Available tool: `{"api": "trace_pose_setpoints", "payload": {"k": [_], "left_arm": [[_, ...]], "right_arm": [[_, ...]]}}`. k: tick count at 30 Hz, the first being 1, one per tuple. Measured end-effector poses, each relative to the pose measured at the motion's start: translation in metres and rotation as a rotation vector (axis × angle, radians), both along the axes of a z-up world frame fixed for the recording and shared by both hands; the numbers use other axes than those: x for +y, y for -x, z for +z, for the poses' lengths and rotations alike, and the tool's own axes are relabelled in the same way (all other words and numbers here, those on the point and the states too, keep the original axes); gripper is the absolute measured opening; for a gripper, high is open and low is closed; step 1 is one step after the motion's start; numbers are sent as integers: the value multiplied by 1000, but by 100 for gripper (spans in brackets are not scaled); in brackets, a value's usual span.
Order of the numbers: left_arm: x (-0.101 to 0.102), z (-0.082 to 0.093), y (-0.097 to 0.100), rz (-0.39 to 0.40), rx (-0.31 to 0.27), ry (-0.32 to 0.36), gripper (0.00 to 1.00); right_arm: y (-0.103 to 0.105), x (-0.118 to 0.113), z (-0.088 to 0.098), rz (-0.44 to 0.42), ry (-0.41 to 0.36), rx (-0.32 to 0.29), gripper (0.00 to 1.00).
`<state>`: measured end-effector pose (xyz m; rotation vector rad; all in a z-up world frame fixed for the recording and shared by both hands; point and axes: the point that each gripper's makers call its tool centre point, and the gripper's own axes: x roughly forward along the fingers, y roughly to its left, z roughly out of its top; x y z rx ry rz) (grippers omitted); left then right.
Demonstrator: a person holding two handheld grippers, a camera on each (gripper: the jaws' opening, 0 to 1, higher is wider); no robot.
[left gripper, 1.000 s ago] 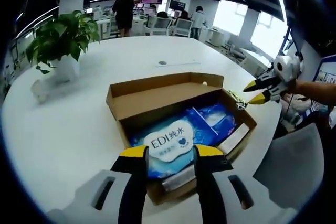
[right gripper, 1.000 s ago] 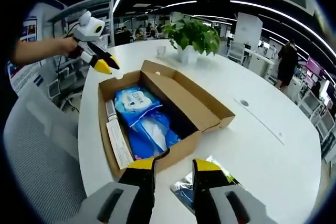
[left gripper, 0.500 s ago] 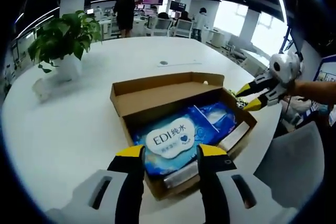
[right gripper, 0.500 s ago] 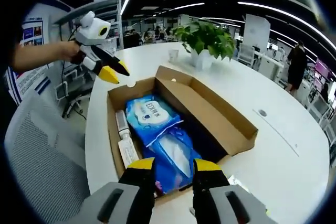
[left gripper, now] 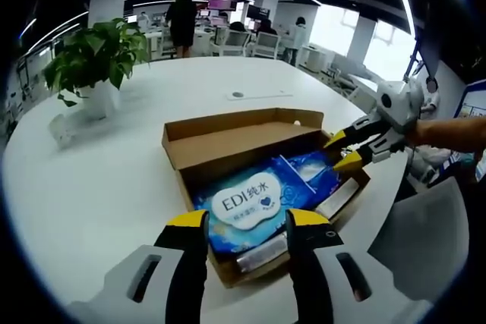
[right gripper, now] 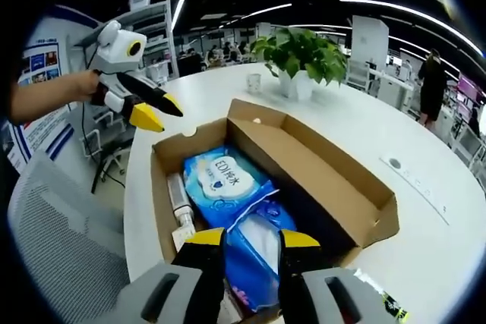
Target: Operate the shoe box by opening the lid, removing the specified soft item, and placing it in the target area until the item is outside and the box remains undamaged.
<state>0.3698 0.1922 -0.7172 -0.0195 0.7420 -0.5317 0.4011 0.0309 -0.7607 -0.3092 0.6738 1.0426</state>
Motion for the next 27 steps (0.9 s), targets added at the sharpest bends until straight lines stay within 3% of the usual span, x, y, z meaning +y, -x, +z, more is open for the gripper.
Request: {"api": "trace_pose_setpoints", "payload": {"k": [15,27], "left_arm": [[5,2,4,-6,-13,-3,41],[13,1,5,3,-13,3,41]], "right_arm": [[-8,31,-15,-2,-43,37,22],[-9,47,-35,-13,-24,86,22]]}}
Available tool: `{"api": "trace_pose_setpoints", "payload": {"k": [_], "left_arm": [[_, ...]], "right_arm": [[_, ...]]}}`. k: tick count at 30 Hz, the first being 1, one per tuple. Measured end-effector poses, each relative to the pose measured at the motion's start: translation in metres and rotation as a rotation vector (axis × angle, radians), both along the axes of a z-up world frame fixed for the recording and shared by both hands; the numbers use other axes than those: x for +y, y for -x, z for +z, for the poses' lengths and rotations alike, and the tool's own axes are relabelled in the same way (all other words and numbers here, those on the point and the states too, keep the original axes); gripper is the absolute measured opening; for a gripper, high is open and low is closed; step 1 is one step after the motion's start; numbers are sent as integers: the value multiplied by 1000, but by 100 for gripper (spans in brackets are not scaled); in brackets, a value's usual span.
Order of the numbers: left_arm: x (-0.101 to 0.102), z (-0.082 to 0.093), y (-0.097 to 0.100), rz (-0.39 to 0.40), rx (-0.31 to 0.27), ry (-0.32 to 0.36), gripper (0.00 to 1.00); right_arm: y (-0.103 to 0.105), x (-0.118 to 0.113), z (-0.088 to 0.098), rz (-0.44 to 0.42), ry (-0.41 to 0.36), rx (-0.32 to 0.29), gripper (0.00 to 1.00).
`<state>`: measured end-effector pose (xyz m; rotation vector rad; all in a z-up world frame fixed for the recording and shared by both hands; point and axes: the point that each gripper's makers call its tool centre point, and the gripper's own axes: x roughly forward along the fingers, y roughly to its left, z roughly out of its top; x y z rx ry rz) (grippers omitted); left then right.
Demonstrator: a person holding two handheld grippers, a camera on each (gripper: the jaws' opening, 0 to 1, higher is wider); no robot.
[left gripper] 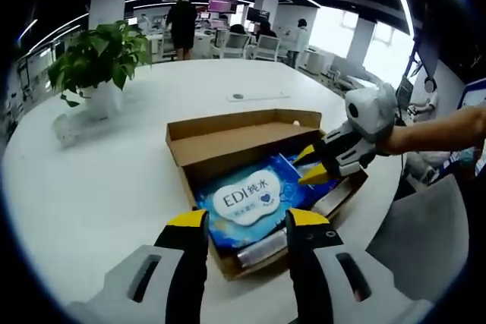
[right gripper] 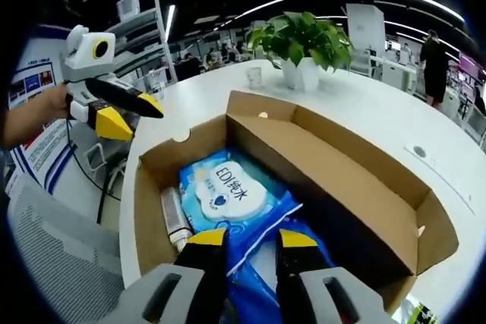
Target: Operate the shoe box by opening the lid, removing the specified soft item, and placing it in the target area until the item is outside and the box remains undamaged.
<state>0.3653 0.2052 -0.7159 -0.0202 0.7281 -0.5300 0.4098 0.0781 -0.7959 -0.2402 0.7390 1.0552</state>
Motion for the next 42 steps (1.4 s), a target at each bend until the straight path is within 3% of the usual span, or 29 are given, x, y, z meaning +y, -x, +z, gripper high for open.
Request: {"api": "trace_pose_setpoints", "payload": {"k": [16,22,27,33,42], "left_arm": [[0,0,1,13,-2,18,40],[2,-4,-1,10,3,12,40],[0,-6,1,5,10,7,40],[-9,-8,2,-9,18,2,39],[-19,-15,-4,-38,35,-12,38]], "right_arm": [[-2,20,-14,-61,-28,91,17],[-5,17,-14,-133,-37,137,3],[-2,14,-6,-126,-43,109,0],[-6,4,5,-191,-95,109,0],[-6,-14,13,-171,-62,21,0]]}}
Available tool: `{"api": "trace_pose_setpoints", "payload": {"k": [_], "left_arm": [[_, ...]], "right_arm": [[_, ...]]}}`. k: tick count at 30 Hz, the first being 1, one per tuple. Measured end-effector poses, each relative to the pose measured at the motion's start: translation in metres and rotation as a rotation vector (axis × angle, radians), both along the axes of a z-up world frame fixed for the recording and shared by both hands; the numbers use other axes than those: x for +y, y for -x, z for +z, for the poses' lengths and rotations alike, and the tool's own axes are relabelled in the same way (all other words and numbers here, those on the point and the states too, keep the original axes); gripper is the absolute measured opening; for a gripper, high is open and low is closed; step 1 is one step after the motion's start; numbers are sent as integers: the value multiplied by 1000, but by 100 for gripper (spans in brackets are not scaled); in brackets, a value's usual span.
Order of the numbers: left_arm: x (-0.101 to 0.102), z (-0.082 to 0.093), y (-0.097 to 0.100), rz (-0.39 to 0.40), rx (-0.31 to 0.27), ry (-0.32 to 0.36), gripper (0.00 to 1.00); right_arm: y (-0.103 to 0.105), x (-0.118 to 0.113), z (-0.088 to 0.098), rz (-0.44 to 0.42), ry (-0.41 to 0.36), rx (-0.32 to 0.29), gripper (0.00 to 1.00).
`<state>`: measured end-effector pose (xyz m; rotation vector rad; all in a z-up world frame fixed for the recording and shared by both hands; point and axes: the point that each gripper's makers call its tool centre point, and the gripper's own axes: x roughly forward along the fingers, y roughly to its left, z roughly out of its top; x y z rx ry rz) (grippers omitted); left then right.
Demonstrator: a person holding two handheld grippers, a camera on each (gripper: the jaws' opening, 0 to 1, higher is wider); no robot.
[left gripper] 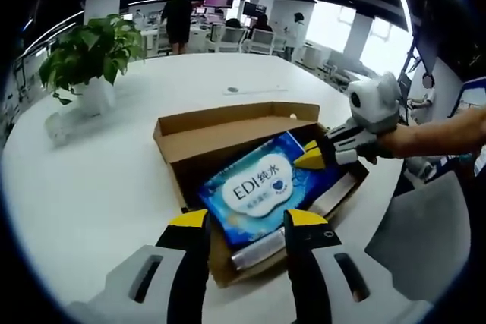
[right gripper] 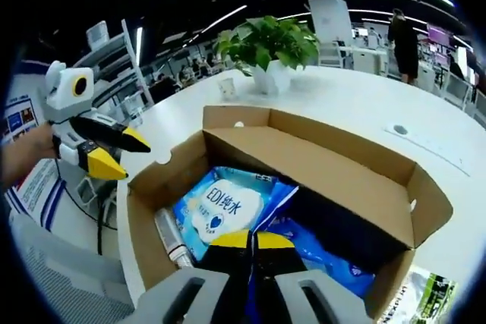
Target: Operate the shoe box by opening the lid, removing the specified soft item, and placing it in the target area until the item is outside and the box remains undamaged.
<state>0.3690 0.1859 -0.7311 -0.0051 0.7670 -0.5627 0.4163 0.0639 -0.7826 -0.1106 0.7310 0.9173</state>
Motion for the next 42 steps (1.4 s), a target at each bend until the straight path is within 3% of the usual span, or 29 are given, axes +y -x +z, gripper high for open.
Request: {"api": "trace_pose_setpoints", "payload": {"k": [11,21,31,42], "left_arm": [[-17,-19,-11,-32,42,-30,38],[-21,-42,-16,-34,124,-82,37],[-27,-63,-16,-43,201,-93,34],[-36,-77,-13,-37,278,-16,31]], "right_arm": [[0,-16,5,-17,9,-40,0],[0,-25,2,-31,16,-51,0],[-4,-38,-1,-31,60,-77,0],[-3,-46,-5,-11,107,-98,0]]}}
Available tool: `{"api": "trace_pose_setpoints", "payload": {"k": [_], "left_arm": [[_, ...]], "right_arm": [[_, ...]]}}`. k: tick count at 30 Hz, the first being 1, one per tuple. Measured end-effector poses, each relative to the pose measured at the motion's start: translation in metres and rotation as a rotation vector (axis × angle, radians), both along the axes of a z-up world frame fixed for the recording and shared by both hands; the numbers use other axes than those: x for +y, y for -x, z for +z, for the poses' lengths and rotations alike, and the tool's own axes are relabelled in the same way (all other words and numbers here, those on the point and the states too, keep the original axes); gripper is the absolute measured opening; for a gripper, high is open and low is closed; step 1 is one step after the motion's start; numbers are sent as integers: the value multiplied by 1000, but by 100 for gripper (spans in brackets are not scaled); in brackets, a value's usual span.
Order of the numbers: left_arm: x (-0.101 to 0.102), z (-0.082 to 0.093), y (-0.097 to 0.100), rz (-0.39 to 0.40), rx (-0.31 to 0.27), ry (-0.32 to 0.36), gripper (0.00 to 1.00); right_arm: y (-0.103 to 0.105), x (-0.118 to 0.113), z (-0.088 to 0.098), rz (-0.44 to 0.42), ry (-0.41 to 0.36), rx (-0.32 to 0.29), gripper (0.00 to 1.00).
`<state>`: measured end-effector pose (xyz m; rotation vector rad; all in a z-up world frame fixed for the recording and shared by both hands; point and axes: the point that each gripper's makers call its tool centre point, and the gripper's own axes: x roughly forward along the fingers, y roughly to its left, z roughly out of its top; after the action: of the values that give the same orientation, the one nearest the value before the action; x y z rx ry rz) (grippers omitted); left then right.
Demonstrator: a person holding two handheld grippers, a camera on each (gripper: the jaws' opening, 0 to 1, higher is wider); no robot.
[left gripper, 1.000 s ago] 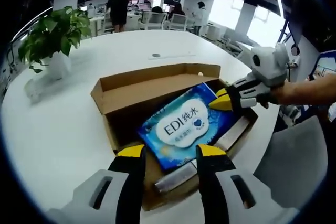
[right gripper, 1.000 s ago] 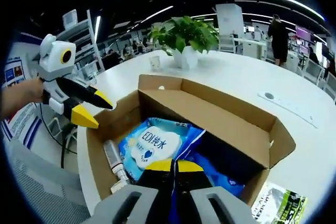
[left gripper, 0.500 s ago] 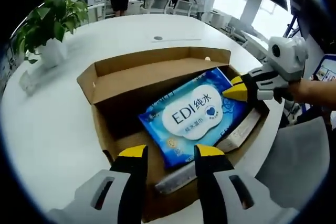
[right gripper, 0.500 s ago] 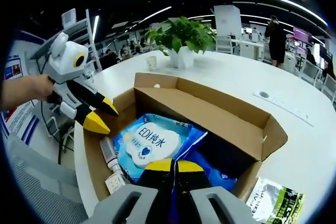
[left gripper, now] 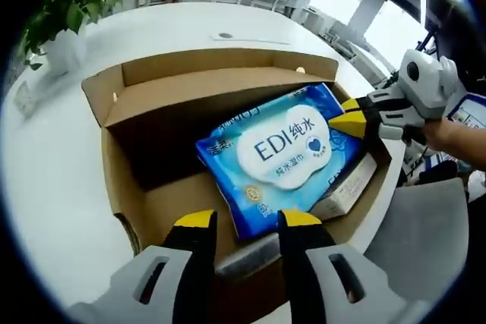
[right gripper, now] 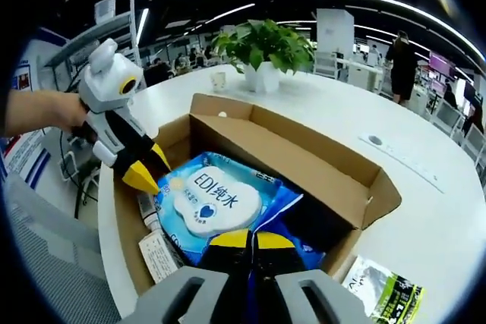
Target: Operate the shoe box by opening the lid, removing the specified soft item, and placing it in the target area until the item is outside and the box remains undamaged.
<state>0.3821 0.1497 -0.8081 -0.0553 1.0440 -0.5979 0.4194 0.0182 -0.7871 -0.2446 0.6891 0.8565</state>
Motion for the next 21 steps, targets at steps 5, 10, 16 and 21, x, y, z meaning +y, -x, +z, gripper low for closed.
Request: {"api": "trace_pose_setpoints", "payload": {"k": [5,10,16,21], "left_arm": [[-2,-6,-1,18,40,39,27],[-9,-9,1,38,74,71,23],[-10,-13,0,57,90,74,20],[-10,-14,-3,91,93,78,13]], "right_arm": [[0,0,0,8,9,-5,0],[0,0,-1,7,6,-1,0],[1,1,-1,-2,-2,7,0],[2,0,-2,-20,-13,18,0]]}}
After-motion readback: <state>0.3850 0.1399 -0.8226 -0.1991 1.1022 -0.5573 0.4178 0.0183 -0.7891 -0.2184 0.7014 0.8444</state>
